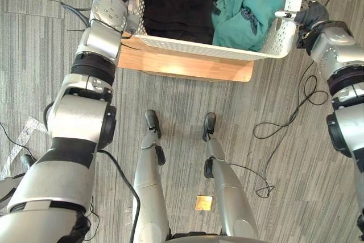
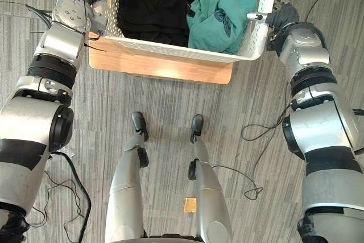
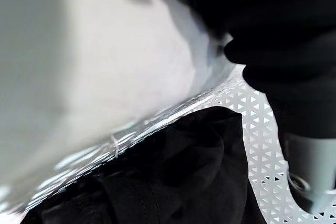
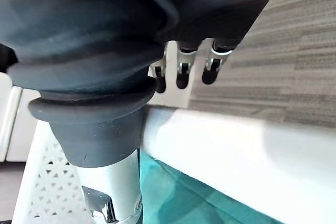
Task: Pick up the laundry basket with both hands and put the clothes into the washing machine.
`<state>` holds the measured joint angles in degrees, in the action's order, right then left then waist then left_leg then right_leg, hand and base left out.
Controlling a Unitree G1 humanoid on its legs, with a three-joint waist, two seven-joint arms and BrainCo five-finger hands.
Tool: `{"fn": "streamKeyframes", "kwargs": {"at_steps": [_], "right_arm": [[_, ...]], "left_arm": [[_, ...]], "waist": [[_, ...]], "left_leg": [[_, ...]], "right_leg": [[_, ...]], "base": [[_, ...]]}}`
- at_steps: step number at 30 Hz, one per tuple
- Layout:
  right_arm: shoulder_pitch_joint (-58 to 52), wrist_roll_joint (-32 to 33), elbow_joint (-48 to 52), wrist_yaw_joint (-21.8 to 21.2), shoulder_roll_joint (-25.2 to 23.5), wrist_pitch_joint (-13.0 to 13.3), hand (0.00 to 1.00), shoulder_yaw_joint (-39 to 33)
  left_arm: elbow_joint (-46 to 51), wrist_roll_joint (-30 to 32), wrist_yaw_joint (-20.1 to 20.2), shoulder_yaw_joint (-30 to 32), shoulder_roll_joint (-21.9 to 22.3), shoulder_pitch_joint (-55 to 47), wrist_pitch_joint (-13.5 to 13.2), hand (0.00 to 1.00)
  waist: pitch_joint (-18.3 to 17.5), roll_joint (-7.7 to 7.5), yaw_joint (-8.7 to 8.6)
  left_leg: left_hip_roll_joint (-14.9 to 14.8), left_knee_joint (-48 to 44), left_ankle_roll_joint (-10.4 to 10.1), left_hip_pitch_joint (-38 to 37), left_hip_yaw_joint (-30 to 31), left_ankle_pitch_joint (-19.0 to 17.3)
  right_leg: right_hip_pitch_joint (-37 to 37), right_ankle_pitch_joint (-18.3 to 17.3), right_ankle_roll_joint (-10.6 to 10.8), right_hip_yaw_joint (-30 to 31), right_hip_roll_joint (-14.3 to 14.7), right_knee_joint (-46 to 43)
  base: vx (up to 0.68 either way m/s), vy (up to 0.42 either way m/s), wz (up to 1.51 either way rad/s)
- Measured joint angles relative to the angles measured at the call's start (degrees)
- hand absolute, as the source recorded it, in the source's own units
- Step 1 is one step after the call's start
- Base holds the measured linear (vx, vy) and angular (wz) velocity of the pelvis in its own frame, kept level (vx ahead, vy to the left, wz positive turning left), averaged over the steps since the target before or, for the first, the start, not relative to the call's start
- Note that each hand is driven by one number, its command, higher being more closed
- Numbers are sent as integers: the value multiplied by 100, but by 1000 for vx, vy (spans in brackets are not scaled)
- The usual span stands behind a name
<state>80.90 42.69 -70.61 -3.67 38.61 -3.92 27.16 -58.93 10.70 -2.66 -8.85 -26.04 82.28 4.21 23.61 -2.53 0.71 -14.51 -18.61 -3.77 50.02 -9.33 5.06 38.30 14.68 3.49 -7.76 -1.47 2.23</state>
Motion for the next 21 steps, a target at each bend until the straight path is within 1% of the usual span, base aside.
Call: {"fn": "streamKeyframes", "kwargs": {"at_steps": [6, 10, 12, 14, 16, 17, 18, 19, 20, 21], "right_arm": [[4, -2, -10, 8, -39, 2, 0, -3], [8, -80, -20, -4, -35, -2, 0, 11], [105, -429, -40, -23, -28, -5, 0, 145], [196, -603, -81, -23, -41, -8, 0, 249], [265, -967, -124, -33, -97, -44, 0, 324], [269, -990, -139, -31, -97, -46, 0, 323], [294, -1114, -205, -32, -103, -51, 0, 324], [303, -1191, -230, -24, -105, -87, 0, 323], [303, -1196, -232, -17, -105, -108, 100, 323], [302, -1199, -240, -5, -105, -131, 100, 323]], "left_arm": [[13, -107, -9, -15, 98, 27, -7, 0], [18, -110, -15, -79, 129, 99, -12, 0], [18, -109, -24, -187, 151, 163, -5, 0], [12, -108, -29, -226, 140, 196, 7, 0], [7, -102, -48, -287, 122, 225, 19, 0], [7, -97, -58, -316, 121, 227, 19, 0], [6, -93, -78, -434, 110, 232, 20, 100], [4, -42, -92, -525, 108, 239, 21, 100], [4, 11, -110, -577, 107, 242, 21, 100], [-3, 61, -121, -677, 103, 264, 34, 100]], "waist": [[-4, 8, -3], [-11, 20, -19], [-13, 20, -12], [-15, 21, -7], [-16, 22, -5], [-16, 22, 4], [-27, 31, 6], [-36, 33, 14], [-43, 33, 14], [-51, 35, 17]], "left_leg": [[85, 122, 18, -17, 5, 50], [141, 301, 1, -26, 86, 167], [152, 416, -6, -30, 112, 247], [158, 478, -14, -33, 111, 293], [169, 592, -37, -59, 117, 361], [169, 618, -45, -70, 119, 372], [175, 682, -57, -98, 119, 409], [184, 757, -66, -135, 119, 455], [195, 812, -65, -156, 120, 486], [211, 895, -67, -190, 119, 534]], "right_leg": [[10, -23, 28, -29, -67, 9], [26, -43, 5, -131, -86, 9], [56, -44, 2, -162, -83, 9], [86, -44, 1, -162, -83, 6], [103, -42, -2, -175, -79, 6], [102, -43, -3, -176, -76, 6], [104, -46, -6, -180, -75, 8], [102, -52, -15, -185, -75, 9], [103, -57, -23, -192, -78, 9], [103, -66, -35, -208, -80, 9]], "base": [[-1, -26, 6], [5, -24, 13], [7, -33, 7], [2, -15, 1], [0, 0, 0], [-5, -29, 4], [-5, -28, 3], [-5, -28, 5], [-3, -27, 6], [-2, -20, 5]]}}
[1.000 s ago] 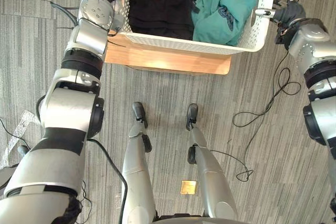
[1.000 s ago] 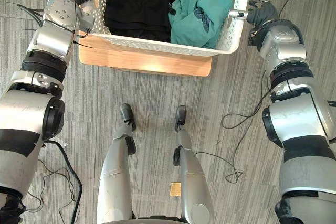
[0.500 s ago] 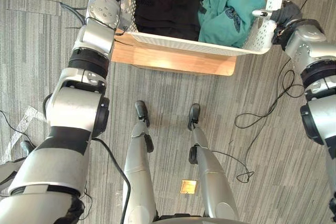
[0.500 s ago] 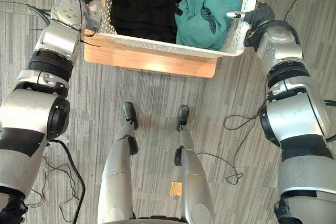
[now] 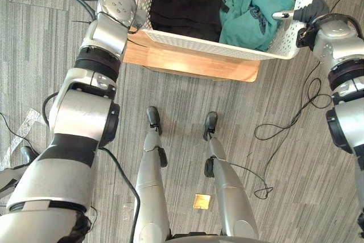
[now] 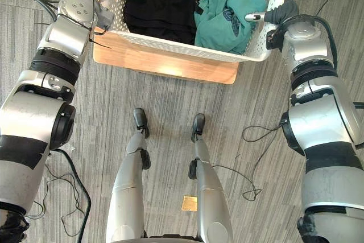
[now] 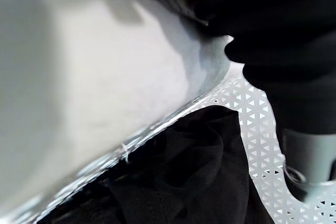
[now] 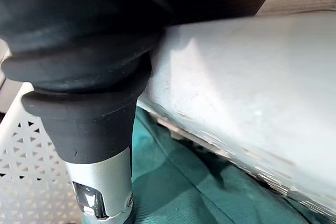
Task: Pick up the laundry basket with both hands and put the clothes into the washing machine.
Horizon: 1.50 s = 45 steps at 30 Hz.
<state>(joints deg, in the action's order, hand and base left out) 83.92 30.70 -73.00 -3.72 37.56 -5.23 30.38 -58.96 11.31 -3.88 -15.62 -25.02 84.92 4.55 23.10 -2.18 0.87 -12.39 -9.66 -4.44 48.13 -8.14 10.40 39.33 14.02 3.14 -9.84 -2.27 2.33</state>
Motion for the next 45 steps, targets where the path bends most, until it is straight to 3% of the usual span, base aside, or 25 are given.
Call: {"fn": "streamKeyframes", "kwargs": {"at_steps": [7, 13, 17, 21, 23, 25, 28, 31, 33, 36, 40, 43, 45], "right_arm": [[-3, -241, 8, 93, 0, -4, 100, -20], [-290, -654, 106, 506, -117, 4, 100, -424], [-845, -684, 679, 853, -195, -4, 100, -1006], [-1751, -673, 1788, 1288, -278, -20, 100, -1848], [-2571, -675, 2904, 1545, -318, -31, 100, -2227], [-3193, -732, 3860, 1631, -507, -32, 100, -2576], [-3995, -942, 4923, 1641, -647, -24, 100, -3149], [-4987, -1116, 5950, 1588, -1079, 25, 100, -3765], [-5982, -1182, 6477, 1461, -1534, 34, 100, -3966], [-7240, -1310, 6573, 1165, -2003, 12, 100, -4034], [-8428, -1334, 6692, 866, -2497, -40, 100, -4170], [-8789, -1342, 6926, 728, -2622, -67, 100, -4168], [-8811, -1368, 6961, 626, -2816, -67, 100, -4145]], "left_arm": [[-20, 233, -8, -432, -132, 133, 163, 100], [-16, 1080, -178, -922, -133, -49, 196, 100], [224, 1604, -410, -1314, -275, -486, 230, 100], [1321, 1874, -546, -1479, -689, -1293, 299, 100], [2168, 1871, -663, -1070, -793, -2181, 339, 100], [2926, 1856, -799, -447, -821, -3045, 346, 100], [3712, 1605, -1017, 280, -321, -3826, 281, 100], [4254, 978, -1127, 796, 373, -4575, 36, 100], [4722, 489, -1176, 1011, 814, -5495, -156, 100], [5113, -41, -1056, 1010, 1332, -6736, -224, 100], [5799, -824, -666, 1064, 1716, -8022, -254, 100], [6029, -958, -481, 1161, 1807, -8440, -253, 100], [6205, -958, -412, 1329, 1767, -8635, -262, 100]], "waist": [[-6, 5, 16], [-6, 6, 139], [-5, 10, 161], [47, 102, 133], [142, 306, 100], [138, 349, -9], [132, 358, -66], [116, 358, -115], [-210, 352, -247], [-586, 361, -333], [-970, 393, -371], [-1057, 390, -370], [-1114, 274, -318]], "left_leg": [[51, 205, 3, -98, -2, 138], [89, 572, -19, -495, -55, 264], [134, 762, -12, -776, -75, 336], [228, 999, 20, -1173, -89, 403], [329, 1370, 7, -1718, -111, 490], [381, 1493, 5, -2063, -120, 489], [439, 1495, -27, -2407, 35, 436], [491, 1495, 12, -2922, 68, 258], [547, 1495, 22, -3173, 83, 141], [563, 1495, -1, -3598, 139, -10], [507, 1496, -84, -3875, 274, -107], [462, 1458, -141, -4096, 217, -209], [364, 561, -279, -3966, 139, -806]], "right_leg": [[-30, 67, -114, -11, 9, 88], [-244, 69, -121, 31, 8, 136], [-443, 56, -138, 49, -11, 183], [-721, -17, -127, 44, -67, 174], [-1078, -140, -57, 50, -109, 132], [-1311, -282, -6, 65, -153, 12], [-1617, -491, 30, 46, -214, -158], [-2011, -806, 78, 41, -285, -470], [-2140, -1078, 123, 46, -367, -758], [-2535, -1336, 136, -8, -395, -904], [-2872, -1522, 116, -143, -352, -912], [-3025, -1536, 114, -69, -307, -913], [-3018, -1593, 51, 249, -274, -1052]], "base": [[-2, -7, 2], [1, -3, -1], [5, 3, 0], [7, 23, 5], [24, 31, 10], [43, 45, 6], [72, 39, 19], [78, 4, 12], [100, -17, 8], [157, -24, 11], [130, -39, 16], [27, -14, -13], [-40, -10, -76]]}}
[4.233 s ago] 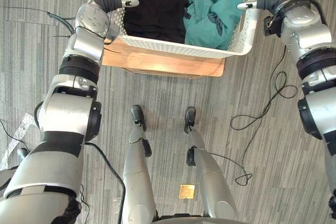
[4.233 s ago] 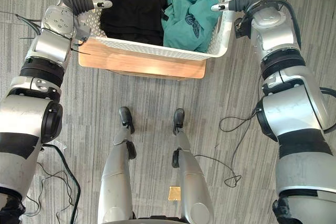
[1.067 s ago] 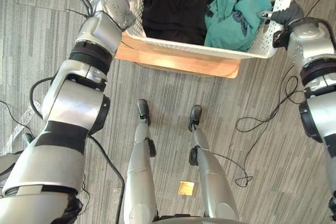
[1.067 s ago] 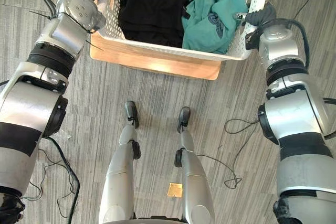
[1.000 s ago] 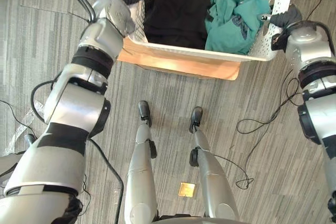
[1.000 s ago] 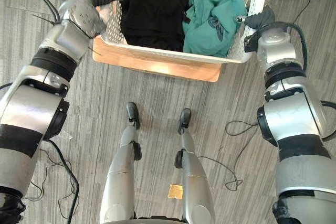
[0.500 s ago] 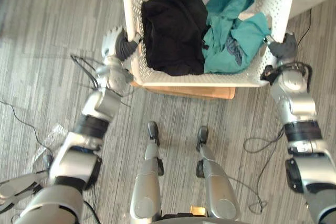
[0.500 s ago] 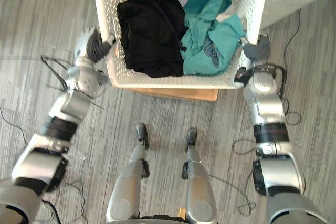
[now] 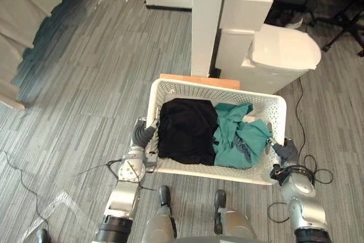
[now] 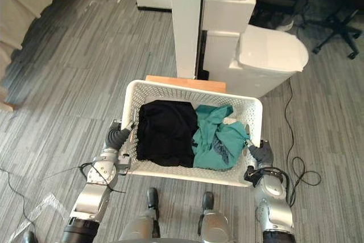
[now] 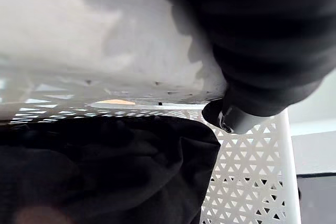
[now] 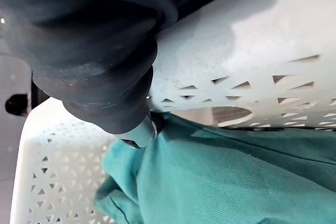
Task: Pick up the laundry basket with both hands and put the clothes into the washing machine.
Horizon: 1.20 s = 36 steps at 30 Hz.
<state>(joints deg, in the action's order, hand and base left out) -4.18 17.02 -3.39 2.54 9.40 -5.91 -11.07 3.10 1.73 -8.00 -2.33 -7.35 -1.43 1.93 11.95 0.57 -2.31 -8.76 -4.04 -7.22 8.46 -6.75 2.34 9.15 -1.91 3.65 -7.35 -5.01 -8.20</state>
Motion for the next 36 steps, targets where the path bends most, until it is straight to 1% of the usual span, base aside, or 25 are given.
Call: {"fn": "streamKeyframes", "kwargs": {"at_steps": [2, 3, 5, 6, 7, 9, 10, 11, 12, 13, 15, 16, 18, 19, 21, 22, 23, 24, 26, 27, 29, 30, 31, 33, 36], "right_arm": [[25, -31, 30, -25, -16, 0, 100, 36], [-18, -73, 123, -25, 44, 0, 100, 12], [-322, -78, 291, -28, 56, 52, 100, -95], [-425, -85, 305, -38, -6, 73, 100, -219], [-450, -98, 306, -46, -54, 74, 100, -298], [-480, -190, 321, -114, -298, 87, 100, -558], [-493, -194, 332, -113, -333, 87, 100, -579], [-564, -201, 458, -85, -349, 87, 100, -641], [-572, -200, 554, -15, -410, 117, 100, -718], [-536, -199, 574, 22, -469, 148, 100, -739], [-410, -225, 623, 107, -489, 187, 100, -625], [-355, -332, 600, 128, -468, 189, 100, -483], [-256, -408, 566, 167, -470, 190, 100, -354], [-50, -459, 441, 224, -454, 208, 100, -178], [93, -615, 334, 245, -460, 223, 100, -92], [169, -636, 232, 246, -460, 257, 100, -84], [209, -642, 192, 248, -466, 257, 100, -49], [270, -644, 81, 269, -332, 256, 100, -64], [110, -643, -29, 292, -172, 250, 100, -80], [92, -643, -28, 292, -174, 248, 100, -76], [49, -640, -23, 297, -174, 252, 100, -32], [59, -640, 0, 302, -186, 256, 100, 17], [53, -640, 25, 312, -185, 273, 100, 42], [124, -640, -7, 346, -171, 287, 100, 53], [118, -637, -30, 354, -154, 287, 100, 237]], "left_arm": [[178, -1, 40, 77, 1, -141, -34, 100], [185, -2, 49, 51, 53, -222, -103, 100], [183, 22, 99, -64, 219, -335, -109, 100], [183, 65, 169, -132, 267, -338, -117, 100], [178, 88, 182, -182, 270, -306, -116, 100], [112, 175, 184, -303, 221, -86, -105, 100], [100, 179, 182, -319, 208, -68, -105, 100], [74, 180, 163, -393, 166, 40, -105, 100], [60, 181, 164, -437, 112, 223, -105, 100], [35, 190, 166, -427, 104, 333, -109, 100], [-116, 190, 162, -234, 121, 489, -108, 100], [-93, 184, 160, -151, 145, 399, -104, 100], [-39, 183, 148, -18, 146, 330, -105, 100], [71, 182, 120, 168, 146, 223, -110, 100], [86, 183, 51, 238, 144, 200, -103, 100], [89, 184, 35, 238, 133, 197, -101, 100], [80, 187, 27, 227, 140, 213, -98, 100], [24, 188, 1, 197, 216, 220, -77, 100], [-133, 304, -17, 70, 395, 195, 45, 100], [-147, 308, -22, 69, 399, 189, 51, 100], [-142, 370, -84, 57, 437, 159, 68, 100], [-141, 368, -111, 94, 412, 154, 67, 100], [-120, 358, -122, 106, 383, 131, 62, 100], [-91, 358, -220, 84, 416, 120, 27, 100], [-91, 350, -247, 125, 377, 5, 27, 100]], "waist": [[-32, 14, 46], [-199, 183, 43], [-525, 372, -110], [-650, 358, -234], [-646, 304, -271], [-523, 16, -313], [-514, -13, -318], [-476, -58, -334], [-427, -53, -333], [-358, 2, -319], [-79, 66, -180], [-45, 176, -89], [-58, 218, -7], [-82, 192, 86], [-231, 79, 205], [-348, -70, 186], [-383, -125, 173], [-396, -66, 151], [-456, 14, 74], [-457, 12, 45], [-482, 5, -25], [-495, -41, -23], [-518, -97, 50], [-550, -27, 168], [-659, -59, 123]], "left_leg": [[-127, -1858, -99, 507, 899, -882], [-186, -2849, -310, 742, 1638, -1242], [-255, -2967, -527, 646, 2258, -1816], [-266, -2706, -552, 468, 2312, -2083], [-261, -2524, -511, 320, 2213, -2205], [-61, -2498, -193, 160, 1462, -2413], [-20, -2543, -150, 175, 1377, -2435], [128, -2805, 70, 331, 1073, -2484], [183, -2910, 420, 507, 779, -2428], [89, -2892, 524, 526, 487, -2367], [-73, -2683, 710, 333, -320, -2146], [-203, -2349, 748, 57, -938, -1925], [-321, -2133, 753, -81, -1454, -1775], [-521, -2036, 683, -172, -2079, -1699], [-750, -2053, 588, -107, -2703, -1676], [-850, -2153, 466, 45, -2917, -1653], [-880, -2206, 371, 131, -2983, -1633], [-1019, -2155, 188, 178, -3016, -1514], [-1240, -1824, -40, -135, -2912, -1327], [-1256, -1791, -45, -180, -2872, -1322], [-1332, -1819, 30, -392, -2071, -1274], [-1321, -2167, 292, -243, -1475, -1222], [-996, -2182, 322, -84, -428, -1581], [-445, -1970, 266, 21, 671, -1793], [-249, -1766, 100, -340, 734, -1751]], "right_leg": [[62, -85, -82, 364, 113, -209], [112, -52, -46, 589, 354, -265], [247, 17, 29, 891, 611, -275], [382, 69, 106, 1092, 639, -368], [455, 116, 164, 1264, 643, -405], [672, 599, 487, 2108, 528, -232], [680, 667, 535, 2205, 505, -179], [741, 1045, 636, 2423, 415, 85], [789, 1827, 722, 2408, 353, 690], [822, 2097, 758, 2182, 284, 842], [1115, 629, -175, 745, 184, -1075], [1030, -159, -537, -89, -77, -2097], [786, -528, -757, -661, -422, -2464], [467, -811, -738, -1126, -893, -2570], [190, -872, -522, -1155, -1348, -2332], [12, -817, -83, -914, -1439, -1719], [-26, -874, 277, -807, -1290, -1353], [-41, -750, 626, -672, -1010, -806], [-90, -496, 383, -239, -453, -398], [-115, -488, 371, -191, -399, -379], [-213, -421, 254, 153, -82, -318], [-266, -369, 174, 321, -16, -232], [-296, -348, 141, 580, -56, -179], [-300, -346, 146, 863, 27, -166], [-398, -190, 273, 1003, -61, -53]], "base": [[-59, -4, -125], [-40, 14, -118], [-1, 141, -113], [28, 226, -101], [-6, 252, -121], [-171, 266, -154], [-273, 283, -145], [-274, 245, -119], [-347, 275, -133], [-347, 220, -145], [-349, 175, -189], [-296, 117, -199], [-192, 1, -194], [-203, -91, -206], [-235, -245, -216], [-159, -334, -167], [-118, -377, -135], [-76, -294, -104], [8, -295, -136], [84, -296, -135], [84, -194, -95], [65, -115, -95], [49, 7, -93], [32, 112, -91], [61, 80, -43]]}}
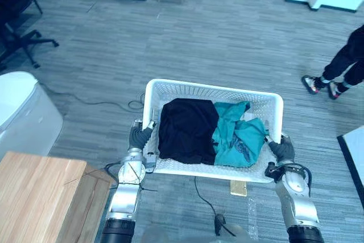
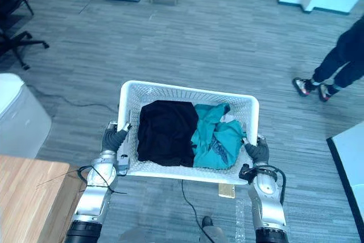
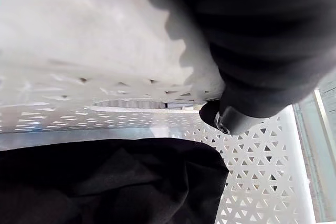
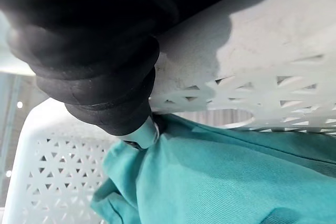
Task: Pick up the laundry basket with both hands and put the clothes into the washing machine.
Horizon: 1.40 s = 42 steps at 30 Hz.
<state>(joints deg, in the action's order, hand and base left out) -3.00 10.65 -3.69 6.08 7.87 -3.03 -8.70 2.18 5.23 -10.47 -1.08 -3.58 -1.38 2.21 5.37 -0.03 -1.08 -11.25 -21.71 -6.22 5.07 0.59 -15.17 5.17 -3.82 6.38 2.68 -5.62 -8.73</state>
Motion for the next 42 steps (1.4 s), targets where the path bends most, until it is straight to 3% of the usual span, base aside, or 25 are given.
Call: {"fn": "streamKeyframes", "kwargs": {"at_steps": [7, 13, 16, 18, 20, 21, 22, 23, 24, 25, 26, 27, 28, 30, 31, 32, 33, 34, 35, 36, 38, 40, 42], "right_arm": [[-89, 2, 2, 41, -70, 9, 100, 1], [-150, 1, 21, 72, -139, 11, 100, 22], [-167, -4, 51, 136, -192, 11, 100, 28], [-370, -8, 291, 148, -193, 9, 100, 88], [-555, -27, 610, 157, -181, 9, 100, 153], [-633, -128, 789, 190, -184, 5, 100, 204], [-629, -160, 855, 207, -175, 6, 100, 205], [-577, -184, 996, 275, -132, 26, 100, 204], [-511, -182, 1062, 283, -74, 36, 100, 201], [-300, -177, 1083, 365, -144, 74, 100, 211], [-268, -193, 1080, 371, -300, 40, 100, 260], [-247, -236, 1054, 374, -227, 19, 100, 287], [-175, -244, 861, 389, -162, -1, 100, 262], [-174, -288, 859, 388, -46, -3, 100, 250], [-175, -302, 849, 386, -55, -9, 100, 251], [-226, -374, 769, 373, -143, -20, 100, 296], [-226, -445, 675, 377, -177, -22, 100, 304], [-196, -452, 601, 379, -186, -23, 100, 293], [-159, -459, 416, 378, -270, -48, 100, 295], [-160, -475, 345, 378, -316, -73, 100, 297], [-165, -612, 271, 374, -364, -114, 100, 312], [-163, -622, 371, 375, -372, -114, 100, 311], [-179, -623, 717, 376, -354, -114, 100, 282]], "left_arm": [[5, 2, -5, -32, -27, -50, -3, 100], [137, -6, -6, -79, -128, -175, -4, 100], [184, -7, -14, -89, -132, -222, -12, 100], [207, -14, -31, -79, -127, -322, -12, 100], [387, -111, -92, -65, -96, -570, -40, 100], [578, -132, -95, -21, -21, -775, -50, 100], [638, -152, -94, 5, -2, -818, -74, 100], [701, -183, -95, 29, 125, -824, -197, 100], [744, -193, -92, 50, 175, -815, -265, 100], [873, -209, -84, 136, 87, -645, -328, 100], [843, -229, -105, 223, -89, -634, -329, 100], [658, -254, -103, 255, 2, -594, -286, 100], [628, -232, -88, 224, 132, -628, -232, 100], [632, -236, -99, 146, 187, -678, -239, 100], [632, -238, -100, 140, 188, -700, -240, 100], [630, -234, -101, 144, 164, -829, -238, 100], [612, -234, -80, 137, 139, -858, -225, 100], [612, -234, -78, 130, 131, -863, -206, 100], [609, -234, -69, 121, 47, -869, -112, 100], [603, -232, -69, 116, 15, -882, -46, 100], [518, -231, -76, 112, -8, -881, 50, 100], [528, -231, -96, 113, -16, -819, 36, 100], [568, -236, -130, 126, -20, -680, -30, 100]], "waist": [[-141, 26, -35], [-319, 39, -7], [-299, 59, 7], [-260, 70, 32], [-160, 207, 27], [-156, 230, 38], [-174, 253, 43], [-192, 326, 79], [-227, 525, 122], [-50, 565, 236], [-34, 200, 311], [76, 259, 275], [37, 286, 191], [9, 297, 232], [-13, 306, 300], [-140, 218, 353], [-185, 71, 325], [-155, 19, 332], [-70, -120, 332], [-53, -149, 295], [-41, -74, 139], [-34, 1, 138], [-66, 38, 32]], "left_leg": [[433, 571, 10, -301, 114, 87], [500, 923, -23, -336, 279, 364], [430, 430, -38, -95, 321, 364], [304, -532, 0, 252, 287, 343], [50, -1473, 87, 480, 119, 346], [-69, -2007, 333, 757, 32, 496], [-24, -2063, 372, 873, -15, 400], [182, -1501, 609, 959, -202, 191], [170, -919, 683, 986, -269, 2], [238, -526, 225, 904, -124, 74], [385, -632, 126, 904, -348, 69], [407, -1216, 68, 1226, -210, -6], [628, -1348, 189, 1566, -192, -64], [776, -1152, 246, 1834, -280, -28], [842, -1189, 482, 1802, -363, 116], [1034, -1092, 743, 1625, -581, 15], [1299, -1076, 971, 1410, -700, -156], [1381, -1085, 990, 1288, -745, -211], [1548, -968, 1088, 897, -784, -313], [1599, -880, 1139, 676, -730, -354], [1614, -462, 1182, -70, -417, -384], [1470, 63, 1177, -684, -163, -381], [1177, 477, 863, -1193, 88, -499]], "right_leg": [[-310, 119, 144, -255, -457, 303], [-306, 117, 142, -413, -524, 303], [-304, -30, 41, -425, -447, 179], [-330, -364, -12, -422, -340, -163], [-480, -606, -69, -397, -109, -344], [-607, -711, -141, -265, -25, -195], [-619, -708, -146, -233, -41, -58], [-543, -716, -160, -87, -21, 223], [-360, -794, -175, -81, 146, -66], [170, -1118, -410, -196, 324, -1731], [45, -1594, -547, -152, 173, -1706], [-87, -1673, -520, -194, 172, -1589], [-140, -1730, -492, -231, 11, -1537], [-105, -1865, -432, -202, -83, -1549], [-112, -1942, -343, -131, -145, -1577], [-240, -2041, -188, 0, -330, -1683], [265, -1838, 4, 291, -483, -3086], [509, -1598, 180, 432, -533, -3716], [885, -797, 27, 624, -575, -4911], [1040, -473, -81, 635, -595, -5372], [1318, -534, -306, 307, -561, -6251], [1528, -850, -326, -80, -398, -6005], [1830, -1160, -266, -516, -177, -4618]], "base": [[-15, 114, 18], [-33, -9, 19], [-71, -30, 11], [-112, -86, 15], [-141, -88, 2], [-111, -54, -10], [-33, -13, -32], [-2, -22, -39], [-32, -13, -69], [9, -105, -73], [12, -109, -46], [89, -60, 11], [81, 49, 36], [178, 127, -1], [312, 211, -40], [547, 203, -26], [482, 153, -16], [607, 161, 11], [386, 130, 11], [497, 140, 35], [507, 34, 52], [633, -23, 41], [534, -91, 53]]}}
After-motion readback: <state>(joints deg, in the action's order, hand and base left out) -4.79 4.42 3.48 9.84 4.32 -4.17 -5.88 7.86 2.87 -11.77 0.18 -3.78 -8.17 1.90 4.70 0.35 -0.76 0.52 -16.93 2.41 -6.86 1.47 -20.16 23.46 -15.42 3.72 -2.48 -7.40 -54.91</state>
